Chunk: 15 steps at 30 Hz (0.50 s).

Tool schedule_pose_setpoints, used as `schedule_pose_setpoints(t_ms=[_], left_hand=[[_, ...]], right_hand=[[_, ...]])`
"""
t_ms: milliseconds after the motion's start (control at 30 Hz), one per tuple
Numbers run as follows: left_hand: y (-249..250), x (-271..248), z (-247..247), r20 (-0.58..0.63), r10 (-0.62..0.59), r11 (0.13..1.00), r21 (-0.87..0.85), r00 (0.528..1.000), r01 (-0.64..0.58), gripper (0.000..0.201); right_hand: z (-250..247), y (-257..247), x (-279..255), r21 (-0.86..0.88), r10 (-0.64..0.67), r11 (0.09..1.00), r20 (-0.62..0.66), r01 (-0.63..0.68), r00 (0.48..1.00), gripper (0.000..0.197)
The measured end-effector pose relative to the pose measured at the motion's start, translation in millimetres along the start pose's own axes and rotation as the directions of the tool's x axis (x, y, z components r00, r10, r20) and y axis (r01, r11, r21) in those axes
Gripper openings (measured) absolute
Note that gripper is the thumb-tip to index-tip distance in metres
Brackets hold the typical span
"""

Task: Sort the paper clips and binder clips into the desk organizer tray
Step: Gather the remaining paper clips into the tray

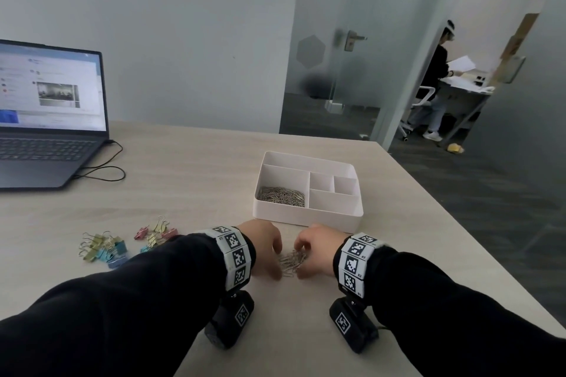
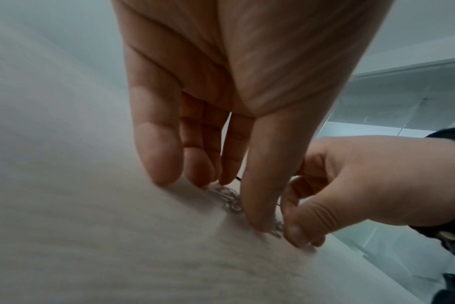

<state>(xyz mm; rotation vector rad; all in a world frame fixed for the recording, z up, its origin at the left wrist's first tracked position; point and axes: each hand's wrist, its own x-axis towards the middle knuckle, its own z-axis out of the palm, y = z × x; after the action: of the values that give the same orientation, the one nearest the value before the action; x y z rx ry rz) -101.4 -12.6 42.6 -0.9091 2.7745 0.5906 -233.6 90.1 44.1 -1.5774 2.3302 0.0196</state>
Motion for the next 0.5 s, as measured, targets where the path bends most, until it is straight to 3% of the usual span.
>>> schedule_pose_setpoints(t_ms=[133,333,500], left_hand=[[11.2,4.8,2.8,0.008,0.017,0.996,0.092,1.0,-0.017,0.053],[23.2,10.5,2.1,0.041,-0.004,0.984,0.176,0.999,-0.004,0.021],[25.7,11.7,-3.6,0.039,0.011,0.984,0.177,0.999,-0.018,0.015]], right_hand=[[0.3,-6.8,2.7,-0.019,-0.031,0.999,0.001,0.031,1.0,0.042],[-3.6,-12.6,5.4,-0.058,-0.026,0.998,0.033,0.028,0.999,0.03],[-5.4,-11.0,4.2,-0.009,-0.012,1.0,0.03,0.012,0.999,0.026]])
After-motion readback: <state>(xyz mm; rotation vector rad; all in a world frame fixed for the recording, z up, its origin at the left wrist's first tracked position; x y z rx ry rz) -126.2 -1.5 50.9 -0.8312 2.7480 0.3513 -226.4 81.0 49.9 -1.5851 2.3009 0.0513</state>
